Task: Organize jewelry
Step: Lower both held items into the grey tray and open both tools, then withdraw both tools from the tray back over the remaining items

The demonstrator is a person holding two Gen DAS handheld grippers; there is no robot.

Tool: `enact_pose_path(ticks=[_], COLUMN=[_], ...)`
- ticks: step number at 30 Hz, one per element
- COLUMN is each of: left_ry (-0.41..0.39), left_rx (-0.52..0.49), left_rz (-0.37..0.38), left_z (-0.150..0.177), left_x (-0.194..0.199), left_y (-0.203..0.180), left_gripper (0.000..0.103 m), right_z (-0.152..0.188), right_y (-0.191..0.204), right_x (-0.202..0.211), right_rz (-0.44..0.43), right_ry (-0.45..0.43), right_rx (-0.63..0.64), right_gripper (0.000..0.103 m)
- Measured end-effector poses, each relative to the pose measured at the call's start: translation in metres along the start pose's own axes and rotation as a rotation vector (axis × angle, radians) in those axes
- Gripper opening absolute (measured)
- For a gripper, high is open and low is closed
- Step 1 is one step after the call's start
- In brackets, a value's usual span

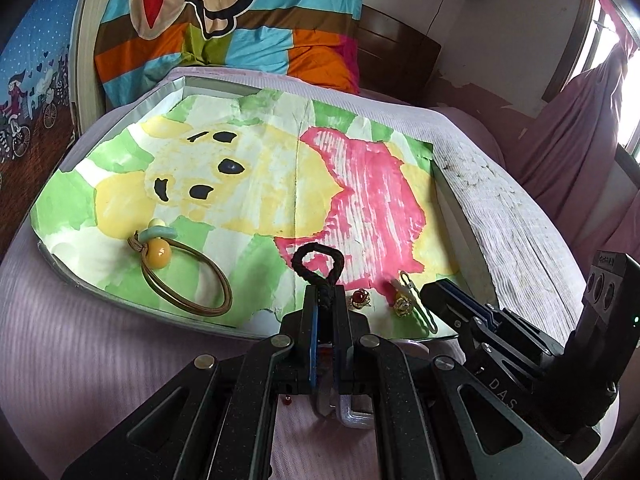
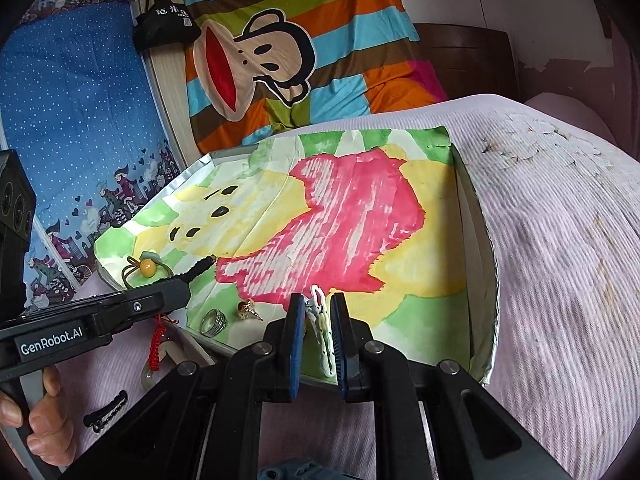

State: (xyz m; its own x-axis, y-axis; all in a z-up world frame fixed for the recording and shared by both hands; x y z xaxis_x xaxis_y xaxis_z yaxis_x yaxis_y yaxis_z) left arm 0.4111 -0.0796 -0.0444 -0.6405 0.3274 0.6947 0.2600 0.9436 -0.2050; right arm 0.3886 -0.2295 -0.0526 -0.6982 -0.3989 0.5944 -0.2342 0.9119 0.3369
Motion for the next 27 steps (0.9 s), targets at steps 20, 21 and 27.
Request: enact_pose_path(ticks=[20, 21, 27], left_ry=[-0.125, -0.141, -0.235], left_rx=[-0.017, -0.028, -0.036], left_rz=[-0.104, -0.119, -0.175], left_z=[0.003, 0.004, 0.011], left_x=[0.048, 0.054, 0.093], left_y=[0.008, 0.008, 0.007], left_gripper=[0.045, 0.050, 0.073], right_z=[-0.007, -0.007, -0.006], right_y=[-0.006, -0.005, 0.004], right_x=[0.038, 0.043, 0.076], right_rz=[0.045, 0.045, 0.060], right_ry=[-0.133, -0.145, -0.225], right_rx=[-0.020, -0.021, -0.029], right_gripper=[0.071, 0.074, 0.100])
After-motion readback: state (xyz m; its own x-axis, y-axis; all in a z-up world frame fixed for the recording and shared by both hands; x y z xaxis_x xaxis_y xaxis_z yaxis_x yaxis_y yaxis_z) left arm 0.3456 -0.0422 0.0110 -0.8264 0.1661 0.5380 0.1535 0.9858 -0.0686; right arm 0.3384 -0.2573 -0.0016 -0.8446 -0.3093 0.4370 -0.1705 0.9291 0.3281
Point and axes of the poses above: each gripper's, at about its wrist camera, not at the fingertips, and x roughly against the way its jaws point, y to its left, z to its underside, the point moved 6 cm from there along -x, roughly the way its jaws point, and after that the axes turned 10 degrees about -x, right-handed, at the moved point
